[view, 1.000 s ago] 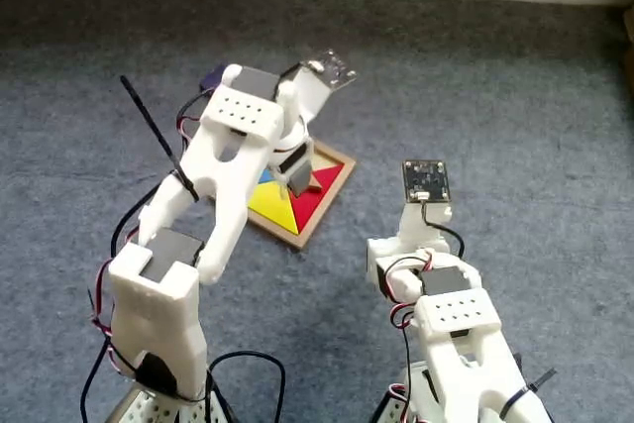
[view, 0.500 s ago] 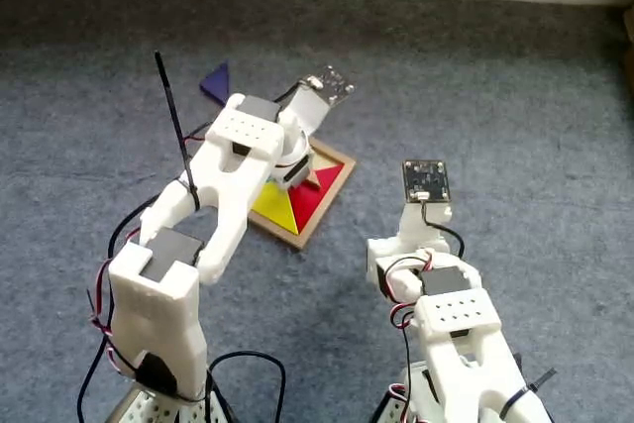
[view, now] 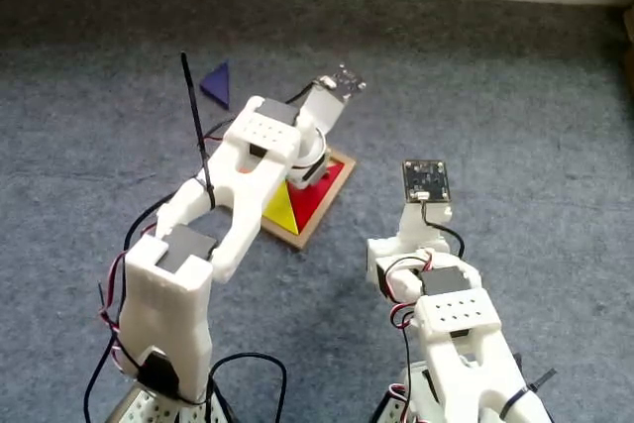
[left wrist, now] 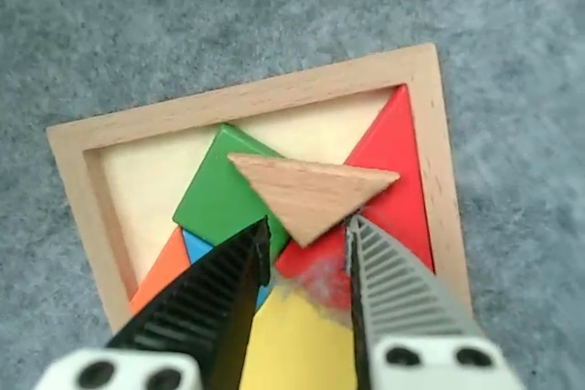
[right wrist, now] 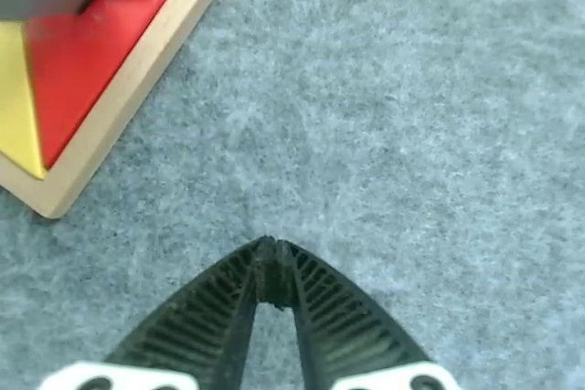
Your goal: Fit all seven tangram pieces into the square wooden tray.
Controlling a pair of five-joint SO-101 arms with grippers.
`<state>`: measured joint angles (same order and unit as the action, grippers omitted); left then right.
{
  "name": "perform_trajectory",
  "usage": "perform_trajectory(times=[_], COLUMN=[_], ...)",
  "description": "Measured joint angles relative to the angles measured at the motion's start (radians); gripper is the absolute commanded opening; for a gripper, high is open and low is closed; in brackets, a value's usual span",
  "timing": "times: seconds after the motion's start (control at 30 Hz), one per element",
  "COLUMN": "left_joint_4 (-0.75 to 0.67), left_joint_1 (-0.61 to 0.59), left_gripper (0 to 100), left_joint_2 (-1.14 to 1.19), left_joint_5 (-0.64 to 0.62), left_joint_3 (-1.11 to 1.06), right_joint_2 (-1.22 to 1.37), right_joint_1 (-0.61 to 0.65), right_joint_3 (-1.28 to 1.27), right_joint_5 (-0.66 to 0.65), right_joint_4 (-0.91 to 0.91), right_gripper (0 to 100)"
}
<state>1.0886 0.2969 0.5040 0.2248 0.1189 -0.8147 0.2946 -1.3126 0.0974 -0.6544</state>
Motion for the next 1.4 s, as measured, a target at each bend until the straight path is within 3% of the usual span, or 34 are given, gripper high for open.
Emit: perform_trajectory(times=[0.83, 0.93, 1.13, 1.3, 1.4], left_joint_4=[0.129, 0.129, 0.129, 0.129, 0.129], left_joint_1=[-0.020, -0.063, -0.219, -0.368, -0.407], left_gripper=[15, 15, 16, 29, 30], left_joint_2=[0.023, 0.023, 0.023, 0.023, 0.046], left_joint_5=[-0.005, -0.015, -0.157, -0.180, -0.207], left_joint_3=[0.221, 0.250, 0.359, 0.414, 0.416], right_joint_2=[0.000, 0.000, 0.000, 0.000, 0.000], right_joint_1=[0.000, 0.000, 0.000, 0.000, 0.000], right_joint_3=[0.000, 0.000, 0.000, 0.000, 0.000], right_joint_5=[0.000, 0.000, 0.000, -0.003, -0.006], right_joint_4=[0.000, 0.000, 0.000, 0.000, 0.000], right_gripper=[0.9, 0.9, 0.9, 0.9, 0.9])
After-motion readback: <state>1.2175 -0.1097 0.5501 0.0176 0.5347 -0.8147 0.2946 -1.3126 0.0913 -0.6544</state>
